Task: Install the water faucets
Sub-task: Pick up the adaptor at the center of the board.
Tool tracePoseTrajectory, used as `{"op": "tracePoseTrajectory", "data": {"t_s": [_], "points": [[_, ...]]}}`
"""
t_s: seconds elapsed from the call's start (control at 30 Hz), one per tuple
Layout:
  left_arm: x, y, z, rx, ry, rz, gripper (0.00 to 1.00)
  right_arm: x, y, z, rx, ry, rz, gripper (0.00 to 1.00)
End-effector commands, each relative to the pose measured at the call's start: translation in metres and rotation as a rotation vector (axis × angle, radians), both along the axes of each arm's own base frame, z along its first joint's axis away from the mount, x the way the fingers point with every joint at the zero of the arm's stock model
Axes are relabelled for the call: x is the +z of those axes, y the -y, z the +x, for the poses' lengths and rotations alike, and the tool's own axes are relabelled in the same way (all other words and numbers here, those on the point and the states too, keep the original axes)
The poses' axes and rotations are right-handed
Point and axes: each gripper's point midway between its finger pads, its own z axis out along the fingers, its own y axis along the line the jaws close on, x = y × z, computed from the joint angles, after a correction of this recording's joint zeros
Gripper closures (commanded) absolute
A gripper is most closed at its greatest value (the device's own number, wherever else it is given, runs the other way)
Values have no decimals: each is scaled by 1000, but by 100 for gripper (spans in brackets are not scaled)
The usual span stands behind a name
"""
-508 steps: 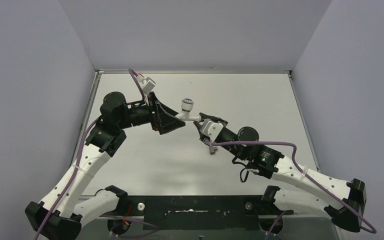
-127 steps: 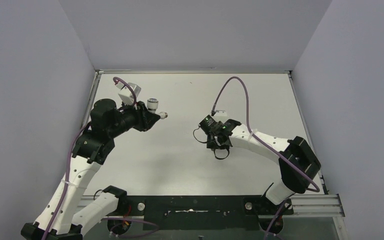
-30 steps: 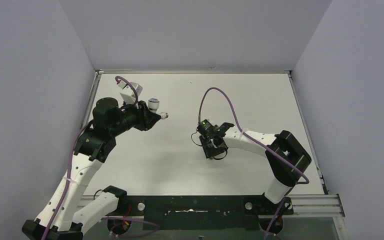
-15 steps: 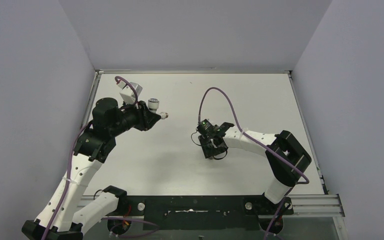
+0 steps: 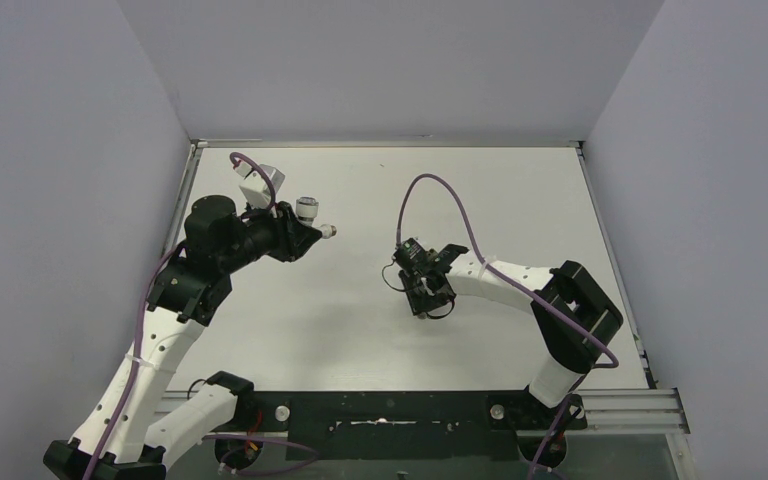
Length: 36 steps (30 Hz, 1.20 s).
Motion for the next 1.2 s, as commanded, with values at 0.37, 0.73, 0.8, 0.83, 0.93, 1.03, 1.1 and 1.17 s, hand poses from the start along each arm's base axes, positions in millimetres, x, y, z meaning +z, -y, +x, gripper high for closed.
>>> {"op": "tracePoseTrajectory", "data": {"t_s": [0.37,0.73,0.8,0.83,0.93,1.03,1.1,1.17], "points": [[48,7,1,-24,134,-107,100,67,-16,43,-18,249,138,100],[35,4,-1,59,14,-195,100,164,-2,70,-26,676,360,100],[36,2,-3,74,6,-213,100,172,0,69,-14,713,387,100],[36,3,-3,74,0,-222,100,176,0,67,2,726,403,100],[38,11,-4,48,-48,-264,100,189,0,62,24,755,442,100],[42,30,-6,-45,-105,-322,100,205,1,58,27,775,484,100],[47,38,-5,-87,-113,-362,100,222,9,58,-33,817,520,100],[55,43,-7,-131,-69,-378,100,239,12,55,-51,863,575,100]]}}
